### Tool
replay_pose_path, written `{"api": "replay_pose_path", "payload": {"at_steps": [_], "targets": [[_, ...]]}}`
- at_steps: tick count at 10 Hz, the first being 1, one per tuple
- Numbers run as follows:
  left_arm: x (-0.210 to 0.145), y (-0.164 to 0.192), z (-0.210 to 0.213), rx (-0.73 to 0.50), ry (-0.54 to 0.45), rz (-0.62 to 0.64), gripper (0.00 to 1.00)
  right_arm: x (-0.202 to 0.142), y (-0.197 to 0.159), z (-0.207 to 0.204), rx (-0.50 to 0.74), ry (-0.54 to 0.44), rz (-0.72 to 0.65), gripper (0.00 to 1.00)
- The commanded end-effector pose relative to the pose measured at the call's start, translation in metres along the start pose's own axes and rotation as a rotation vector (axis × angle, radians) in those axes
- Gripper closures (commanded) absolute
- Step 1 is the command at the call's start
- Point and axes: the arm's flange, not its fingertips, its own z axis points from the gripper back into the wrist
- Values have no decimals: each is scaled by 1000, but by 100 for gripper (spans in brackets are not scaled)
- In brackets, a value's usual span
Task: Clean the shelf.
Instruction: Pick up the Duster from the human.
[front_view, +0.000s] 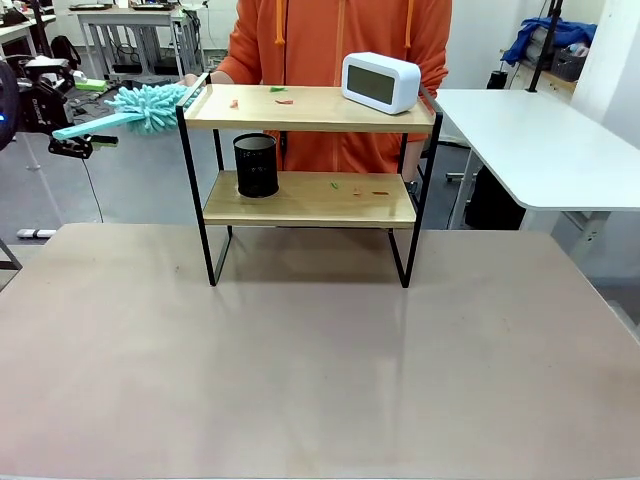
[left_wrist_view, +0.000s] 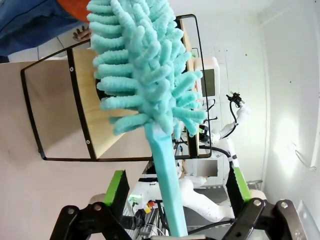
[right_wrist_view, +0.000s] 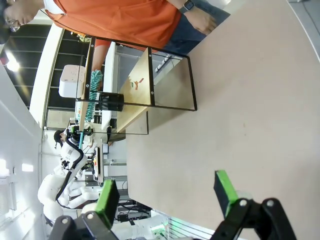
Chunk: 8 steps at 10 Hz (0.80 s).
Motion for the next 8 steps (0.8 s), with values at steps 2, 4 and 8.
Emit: {"api": "replay_pose_path", "payload": {"at_steps": [2,4,8], "targets": [[-5,-7,-4,-17,13,-7,57,2,0,-2,24,-14,25,0],[-10,-10,-13,-17,32,-23,100,2,0,-2,24,-14,25,0],[-11,-8,-18,9,19,-24,94,2,0,-2,24,-14,25,0]]}}
